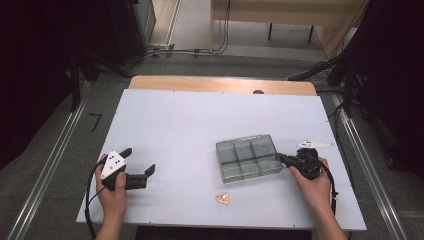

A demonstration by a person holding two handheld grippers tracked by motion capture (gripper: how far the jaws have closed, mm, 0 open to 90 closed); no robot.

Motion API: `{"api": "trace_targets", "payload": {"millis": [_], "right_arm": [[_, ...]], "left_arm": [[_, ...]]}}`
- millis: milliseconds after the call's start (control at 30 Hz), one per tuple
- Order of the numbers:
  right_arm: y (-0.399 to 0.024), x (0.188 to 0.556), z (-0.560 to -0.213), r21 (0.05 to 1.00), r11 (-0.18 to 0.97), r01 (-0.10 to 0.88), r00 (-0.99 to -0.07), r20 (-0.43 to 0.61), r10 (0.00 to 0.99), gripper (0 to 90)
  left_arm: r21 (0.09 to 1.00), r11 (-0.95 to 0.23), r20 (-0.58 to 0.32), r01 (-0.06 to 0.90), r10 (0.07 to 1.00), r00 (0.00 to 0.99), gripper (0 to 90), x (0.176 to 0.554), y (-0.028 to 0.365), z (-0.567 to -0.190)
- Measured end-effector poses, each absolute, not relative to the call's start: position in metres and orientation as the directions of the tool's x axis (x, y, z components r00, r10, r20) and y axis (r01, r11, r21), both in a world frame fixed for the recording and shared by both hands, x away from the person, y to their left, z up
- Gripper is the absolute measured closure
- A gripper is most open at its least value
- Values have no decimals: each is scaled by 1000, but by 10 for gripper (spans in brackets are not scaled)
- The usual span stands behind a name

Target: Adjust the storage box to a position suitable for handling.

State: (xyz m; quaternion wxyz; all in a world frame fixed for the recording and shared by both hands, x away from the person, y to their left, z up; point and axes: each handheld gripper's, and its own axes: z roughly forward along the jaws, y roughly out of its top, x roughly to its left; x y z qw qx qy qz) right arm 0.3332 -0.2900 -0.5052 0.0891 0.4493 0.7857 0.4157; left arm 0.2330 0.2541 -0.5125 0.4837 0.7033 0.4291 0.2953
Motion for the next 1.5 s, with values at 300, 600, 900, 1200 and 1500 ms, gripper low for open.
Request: {"api": "trace_targets", "payload": {"millis": [300,600,900,1200,1500], "right_arm": [[-280,319,-506,727,267,632,-598,239,765,884],[-267,307,-503,730,299,615,-622,216,753,883],[-256,304,-504,732,316,604,-641,211,738,883],[-247,301,-504,729,332,599,-657,211,723,883],[-245,291,-504,729,337,595,-668,217,712,883]], "left_arm": [[934,-162,-2,318,888,459,0,233,254,-512],[935,-159,-6,317,887,462,0,233,254,-512],[935,-158,-7,318,887,462,0,233,254,-512],[935,-157,-8,318,887,461,0,233,254,-512],[935,-158,-8,318,887,462,0,233,254,-512]]}}
